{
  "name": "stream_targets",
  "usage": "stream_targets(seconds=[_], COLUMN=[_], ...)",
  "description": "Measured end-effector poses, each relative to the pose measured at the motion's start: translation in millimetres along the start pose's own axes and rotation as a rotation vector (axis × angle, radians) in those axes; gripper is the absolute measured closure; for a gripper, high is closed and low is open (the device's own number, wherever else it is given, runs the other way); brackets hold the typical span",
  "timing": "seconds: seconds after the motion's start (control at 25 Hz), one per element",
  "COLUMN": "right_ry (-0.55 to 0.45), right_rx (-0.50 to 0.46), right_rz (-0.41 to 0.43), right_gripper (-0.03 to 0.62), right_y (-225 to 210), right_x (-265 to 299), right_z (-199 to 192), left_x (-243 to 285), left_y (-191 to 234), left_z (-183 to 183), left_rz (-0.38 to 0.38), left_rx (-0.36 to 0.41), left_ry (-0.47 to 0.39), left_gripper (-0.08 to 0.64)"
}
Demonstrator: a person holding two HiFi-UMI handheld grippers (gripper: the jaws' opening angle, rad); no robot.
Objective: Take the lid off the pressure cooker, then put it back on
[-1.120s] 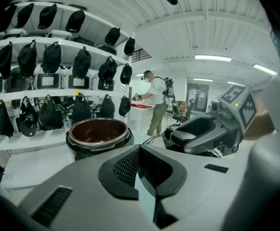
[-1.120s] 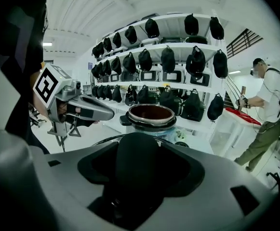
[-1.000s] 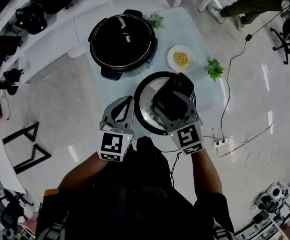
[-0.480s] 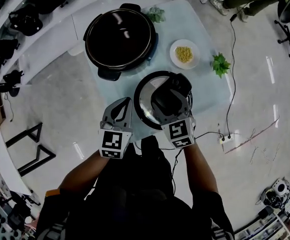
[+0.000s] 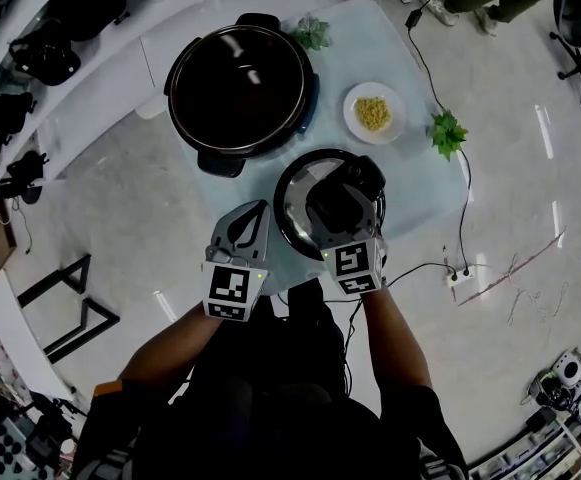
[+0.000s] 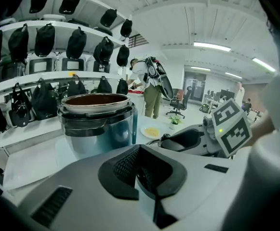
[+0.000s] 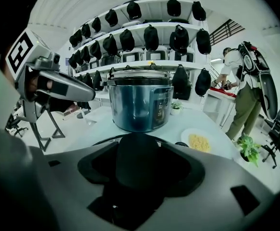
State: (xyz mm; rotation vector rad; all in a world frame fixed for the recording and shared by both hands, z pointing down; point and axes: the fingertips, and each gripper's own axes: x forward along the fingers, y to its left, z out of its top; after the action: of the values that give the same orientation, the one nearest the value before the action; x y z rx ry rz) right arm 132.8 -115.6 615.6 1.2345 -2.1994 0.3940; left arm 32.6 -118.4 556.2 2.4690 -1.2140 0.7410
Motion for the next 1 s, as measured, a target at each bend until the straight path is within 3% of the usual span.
stream_targets(seconds=[0.56,1.0], right_ry=[0.015,0.103], right_rx=[0.004,-0.017], right_rz=[-0.033,-0.043], right_gripper=[0.299,0.296], right_y=[3,11], right_x=[9,5], right_z=[-15,-33], left_x=[-4,-25], left_y=[3,-1], left_z=[-2,16], left_rz=[0.011,0.045], left_rx=[-0.023,-0.033], left_ry=[-0.010,-0.050], left_gripper=[0.554,0.555])
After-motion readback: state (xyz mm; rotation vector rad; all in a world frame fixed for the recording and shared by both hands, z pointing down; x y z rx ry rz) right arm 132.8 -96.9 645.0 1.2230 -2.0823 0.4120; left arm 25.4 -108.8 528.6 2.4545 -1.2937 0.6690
